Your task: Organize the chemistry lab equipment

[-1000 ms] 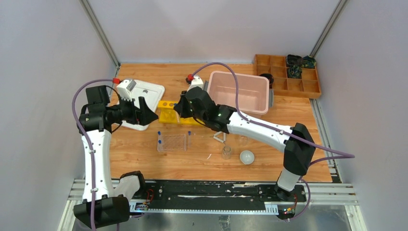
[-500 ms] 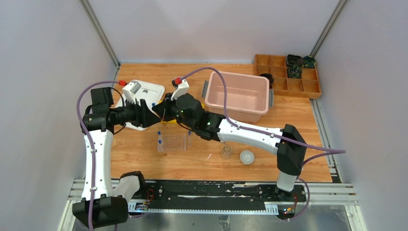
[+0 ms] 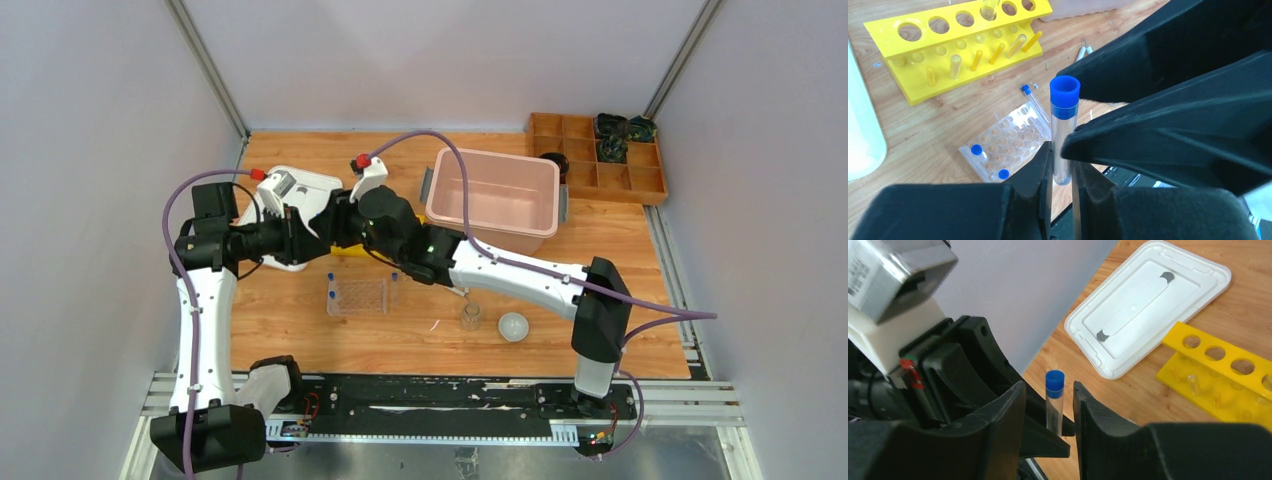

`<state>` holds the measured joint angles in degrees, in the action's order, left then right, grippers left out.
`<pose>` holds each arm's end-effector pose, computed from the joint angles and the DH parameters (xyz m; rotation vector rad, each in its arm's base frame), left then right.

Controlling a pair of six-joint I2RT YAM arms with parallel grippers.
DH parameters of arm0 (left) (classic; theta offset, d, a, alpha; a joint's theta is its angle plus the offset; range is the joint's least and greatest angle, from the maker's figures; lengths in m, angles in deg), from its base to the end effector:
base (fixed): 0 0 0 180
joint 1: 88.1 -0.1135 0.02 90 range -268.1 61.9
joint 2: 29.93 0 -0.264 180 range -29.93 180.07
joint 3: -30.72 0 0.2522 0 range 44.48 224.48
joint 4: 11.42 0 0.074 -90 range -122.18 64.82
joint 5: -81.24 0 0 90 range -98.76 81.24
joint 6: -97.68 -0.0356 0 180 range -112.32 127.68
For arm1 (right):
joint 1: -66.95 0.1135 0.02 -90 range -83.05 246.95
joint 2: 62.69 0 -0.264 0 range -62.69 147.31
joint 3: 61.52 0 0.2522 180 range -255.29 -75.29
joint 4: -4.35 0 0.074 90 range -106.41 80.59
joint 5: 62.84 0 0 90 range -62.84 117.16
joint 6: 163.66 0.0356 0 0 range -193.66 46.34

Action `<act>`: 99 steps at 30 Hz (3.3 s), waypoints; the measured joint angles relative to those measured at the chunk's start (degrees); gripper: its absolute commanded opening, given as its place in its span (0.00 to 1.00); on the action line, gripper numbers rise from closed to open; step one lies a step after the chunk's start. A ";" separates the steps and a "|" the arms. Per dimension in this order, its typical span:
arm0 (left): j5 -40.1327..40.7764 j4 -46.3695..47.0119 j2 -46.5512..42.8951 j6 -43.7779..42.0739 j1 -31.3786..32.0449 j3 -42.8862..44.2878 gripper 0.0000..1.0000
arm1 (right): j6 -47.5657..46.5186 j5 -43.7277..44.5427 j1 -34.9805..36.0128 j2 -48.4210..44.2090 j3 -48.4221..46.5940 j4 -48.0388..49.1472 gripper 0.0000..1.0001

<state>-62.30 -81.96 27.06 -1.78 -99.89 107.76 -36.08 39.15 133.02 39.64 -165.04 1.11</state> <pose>0.1758 0.0074 0.3479 0.3459 2.1585 -0.9241 0.1841 0.3967 0.3728 -0.2575 1.7315 1.2079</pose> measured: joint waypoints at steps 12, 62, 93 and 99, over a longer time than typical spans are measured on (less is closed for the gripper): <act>-0.15 0.00 0.00 -1.66 0.37 0.00 0.00 | -3.06 -5.42 -2.51 1.84 -14.95 -20.02 0.44; 17.59 -0.35 2.64 2.60 0.74 4.85 1.00 | -31.74 -9.55 -1.90 2.80 31.87 30.69 0.00; 17.81 -0.33 3.13 2.56 0.74 4.85 1.00 | -35.12 -9.75 -0.81 10.34 31.50 40.57 0.00; 17.81 -0.33 3.13 2.56 0.74 4.85 1.00 | -35.12 -8.98 -0.81 10.38 31.54 41.79 0.00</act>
<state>-44.49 -82.28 30.19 0.78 -99.15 112.62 -71.20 30.17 132.21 50.02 -133.50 42.90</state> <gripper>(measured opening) 0.996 0.078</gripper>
